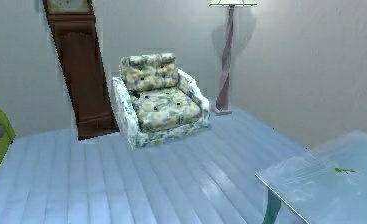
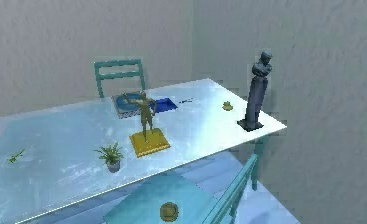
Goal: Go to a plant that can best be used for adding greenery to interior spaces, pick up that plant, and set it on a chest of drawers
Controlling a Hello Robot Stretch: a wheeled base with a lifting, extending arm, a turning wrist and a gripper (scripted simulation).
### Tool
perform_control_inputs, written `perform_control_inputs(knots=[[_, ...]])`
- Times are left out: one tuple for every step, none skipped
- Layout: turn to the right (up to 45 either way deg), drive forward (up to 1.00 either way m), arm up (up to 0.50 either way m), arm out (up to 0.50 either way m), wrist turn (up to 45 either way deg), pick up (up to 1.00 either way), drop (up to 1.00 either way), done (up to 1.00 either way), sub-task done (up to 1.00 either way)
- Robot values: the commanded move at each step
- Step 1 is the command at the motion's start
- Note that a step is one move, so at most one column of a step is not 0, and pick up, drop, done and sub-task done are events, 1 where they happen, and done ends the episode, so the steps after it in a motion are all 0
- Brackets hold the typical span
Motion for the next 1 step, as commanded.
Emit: perform_control_inputs(knots=[[-18.0, 0.00, 0.00, 0.00, 0.0, 0.00, 0.00, 0.00, 0.00]])
